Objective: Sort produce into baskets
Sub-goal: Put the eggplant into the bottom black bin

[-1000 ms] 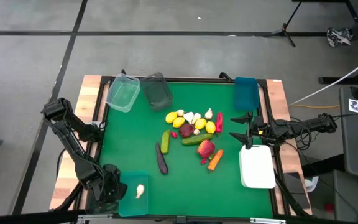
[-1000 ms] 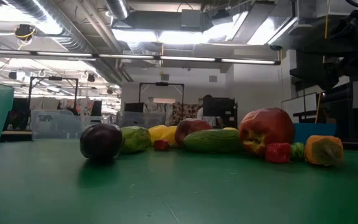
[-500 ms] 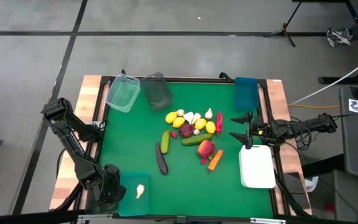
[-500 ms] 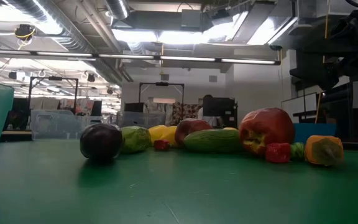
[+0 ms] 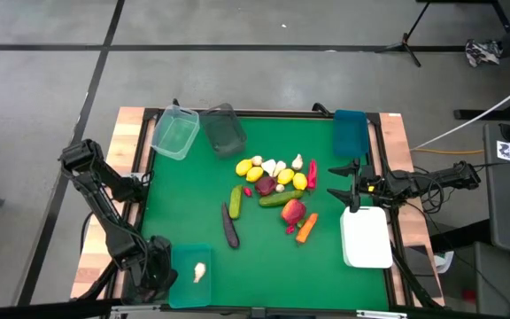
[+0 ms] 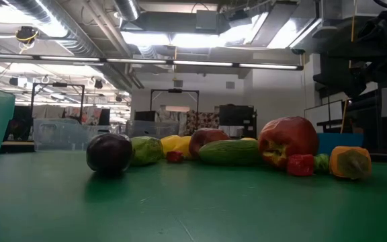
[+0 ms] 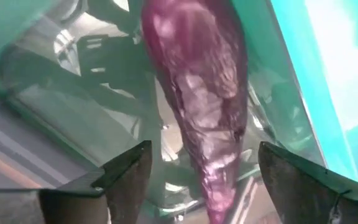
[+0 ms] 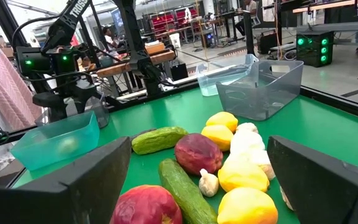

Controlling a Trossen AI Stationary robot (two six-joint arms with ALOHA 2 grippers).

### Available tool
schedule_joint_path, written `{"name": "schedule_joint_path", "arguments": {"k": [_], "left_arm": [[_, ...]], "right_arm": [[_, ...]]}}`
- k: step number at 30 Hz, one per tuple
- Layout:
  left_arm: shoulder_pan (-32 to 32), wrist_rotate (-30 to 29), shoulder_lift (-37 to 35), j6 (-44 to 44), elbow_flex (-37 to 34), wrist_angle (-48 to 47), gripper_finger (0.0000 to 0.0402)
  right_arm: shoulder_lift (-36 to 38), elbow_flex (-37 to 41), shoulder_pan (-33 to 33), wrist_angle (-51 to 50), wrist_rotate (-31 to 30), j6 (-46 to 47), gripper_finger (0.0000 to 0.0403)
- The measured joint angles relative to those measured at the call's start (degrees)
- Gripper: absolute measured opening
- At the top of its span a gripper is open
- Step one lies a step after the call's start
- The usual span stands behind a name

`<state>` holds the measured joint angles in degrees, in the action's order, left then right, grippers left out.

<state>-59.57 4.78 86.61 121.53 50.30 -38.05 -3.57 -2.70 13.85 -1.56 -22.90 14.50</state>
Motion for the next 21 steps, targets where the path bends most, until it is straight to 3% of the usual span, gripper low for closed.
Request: {"name": "schedule_joint_path", "arguments": {"k": [6, 21], "left_arm": [[0.13, 3.53, -2.15, -0.15, 0.00, 0.88, 0.0282], [4.87, 3.29, -14.27, -2.65, -0.02, -2.26, 0.0281]], "right_arm": [[0.00, 0.00, 0.00, -0.02, 0.00, -0.02, 0.0376], [-0.01, 0.00, 0.00, -0.04, 0.00, -1.46, 0.0376]]}}
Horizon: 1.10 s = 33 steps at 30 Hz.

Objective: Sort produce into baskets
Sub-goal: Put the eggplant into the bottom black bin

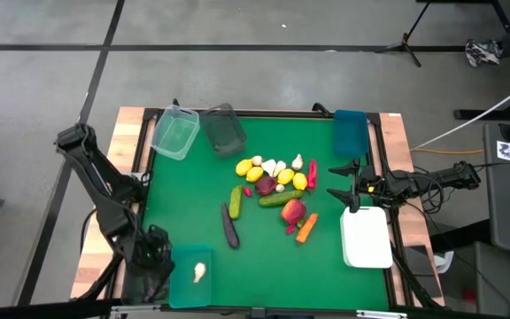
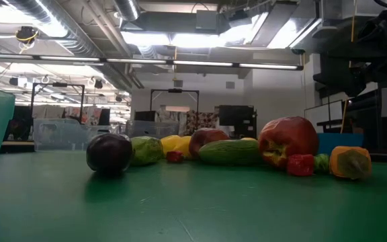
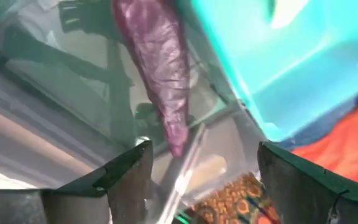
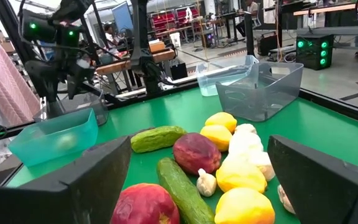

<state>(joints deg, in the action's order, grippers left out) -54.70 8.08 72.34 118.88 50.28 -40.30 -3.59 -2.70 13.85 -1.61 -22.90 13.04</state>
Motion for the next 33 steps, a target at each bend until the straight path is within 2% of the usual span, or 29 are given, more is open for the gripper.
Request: {"name": "schedule_joint_path", "arguments": {"k": [4, 7, 11, 15, 19, 22, 26, 29, 30, 33], "left_arm": [[2.61, -1.01, -4.48, -2.56, 0.02, 0.05, 0.0281], [5.26, -6.47, -7.98, -5.43, 0.02, 0.05, 0.0281], [10.06, -20.47, -11.50, -13.72, 0.02, 0.75, 0.0281], [14.76, -37.94, -12.19, -23.93, 0.02, 4.24, 0.0281], [19.57, -49.10, -11.46, -35.98, 0.02, 8.52, 0.0281], [23.96, -51.17, -10.63, -43.87, 0.04, 12.47, 0.0281], [27.66, -50.56, -7.63, -51.95, 0.04, 16.40, 0.0281], [30.22, -50.57, -4.85, -58.21, 0.04, 15.76, 0.0281], [30.85, -49.99, -4.08, -58.37, 0.04, 14.37, 0.0281], [31.41, -48.41, -1.59, -48.93, 0.09, 10.37, 0.0281]], "right_arm": [[0.01, 0.00, 0.00, 0.00, 0.00, 0.00, 0.0376], [-0.01, 0.00, 0.00, 0.02, 0.00, 0.00, 0.0376], [-0.01, 0.00, 0.00, 0.04, 0.00, 0.00, 0.0376], [0.01, 0.00, 0.00, 0.07, 0.00, 0.04, 0.0376], [0.00, 0.00, 0.00, 0.09, 0.01, 0.10, 0.0376], [-0.01, 0.00, 0.00, 0.10, 0.00, 0.70, 0.0376], [-0.01, 0.00, 0.00, 0.14, 0.02, 0.87, 0.0376], [-0.01, 0.00, 0.00, 0.13, 0.00, 2.15, 0.0376], [-0.01, 0.00, 0.00, 0.13, 0.02, 2.54, 0.0376], [-0.01, 0.00, 0.00, 0.08, 0.00, 3.23, 0.0376]]}}
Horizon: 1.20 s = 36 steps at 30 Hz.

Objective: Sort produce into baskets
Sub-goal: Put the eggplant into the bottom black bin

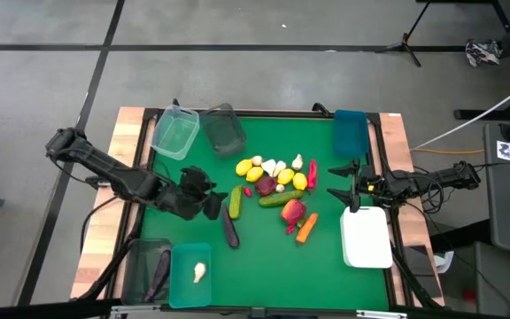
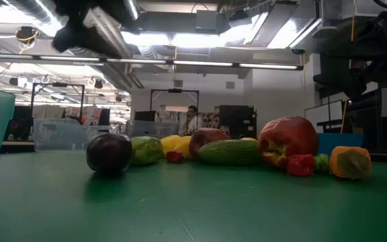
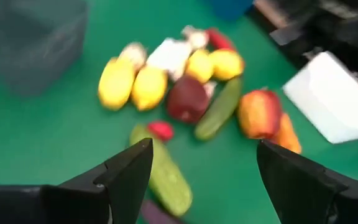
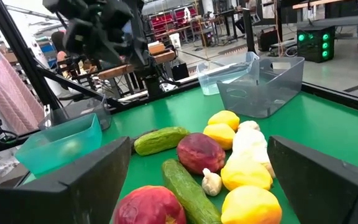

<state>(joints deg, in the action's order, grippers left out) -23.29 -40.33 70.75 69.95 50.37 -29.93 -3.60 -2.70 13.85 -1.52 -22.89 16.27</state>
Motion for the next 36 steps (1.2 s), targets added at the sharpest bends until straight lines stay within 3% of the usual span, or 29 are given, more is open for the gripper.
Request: {"name": "schedule_joint_path", "arguments": {"k": [6, 9, 11, 17, 20, 29, 36], "left_arm": [[0.38, 2.54, 5.47, 3.63, -0.02, -5.78, 0.0281], [0.51, 3.66, 7.75, -0.01, -0.02, -4.61, 0.0281], [0.48, 5.62, 8.74, -9.28, -0.02, -2.73, 0.0281], [0.05, 15.19, 11.57, -47.91, -0.02, 6.31, 0.0281], [0.46, 20.41, 12.99, -61.93, -0.02, 10.92, 0.0281], [4.44, 33.91, 16.13, -76.84, -0.02, 10.24, 0.0281], [6.40, 37.14, 16.21, -86.55, -0.02, 9.44, 0.0281]], "right_arm": [[0.02, 0.00, 0.00, 0.05, 0.02, 0.00, 0.0376], [0.01, 0.00, 0.00, 0.06, 0.00, 0.00, 0.0376], [0.01, 0.00, 0.00, 0.07, 0.02, 0.00, 0.0376], [0.01, 0.00, 0.00, 0.07, 0.01, -0.02, 0.0376], [0.01, 0.00, 0.00, 0.09, 0.00, -0.02, 0.0376], [0.02, 0.00, 0.00, 0.15, -0.02, -0.02, 0.0376], [0.02, 0.02, 0.00, 0.40, -0.10, -0.02, 0.0376]]}}
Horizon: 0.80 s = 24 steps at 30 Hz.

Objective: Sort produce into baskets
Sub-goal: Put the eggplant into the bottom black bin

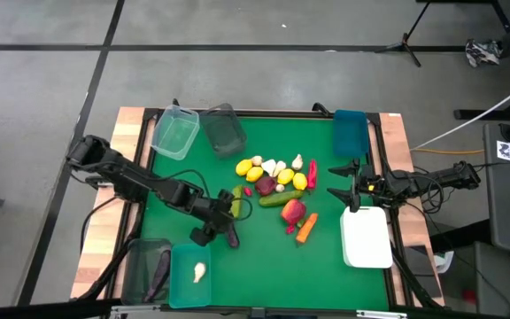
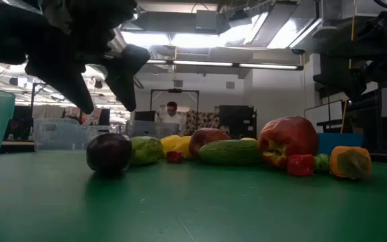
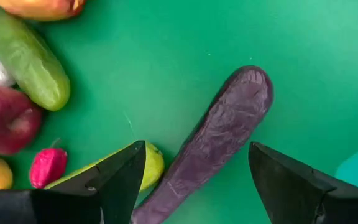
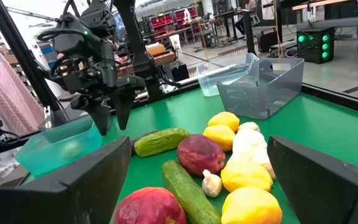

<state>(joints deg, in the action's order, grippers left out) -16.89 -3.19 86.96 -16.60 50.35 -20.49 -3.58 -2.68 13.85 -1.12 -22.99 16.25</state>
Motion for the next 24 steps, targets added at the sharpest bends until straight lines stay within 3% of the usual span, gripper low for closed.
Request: {"name": "schedule_joint_path", "arguments": {"k": [6, 18, 24], "left_arm": [[1.76, 3.33, 3.29, -4.40, 0.00, 0.25, 0.0281], [1.69, 3.31, 10.86, -10.80, 0.00, 3.70, 0.0279], [1.73, 3.26, 11.23, -10.73, 0.07, 3.67, 0.0238]], "right_arm": [[-0.02, 0.00, 0.00, 0.08, -0.50, 0.00, 0.0376], [0.01, 0.00, 0.00, 0.13, -1.88, 0.00, 0.0376], [0.01, 0.00, 0.00, 0.12, -2.01, 0.00, 0.0376]]}}
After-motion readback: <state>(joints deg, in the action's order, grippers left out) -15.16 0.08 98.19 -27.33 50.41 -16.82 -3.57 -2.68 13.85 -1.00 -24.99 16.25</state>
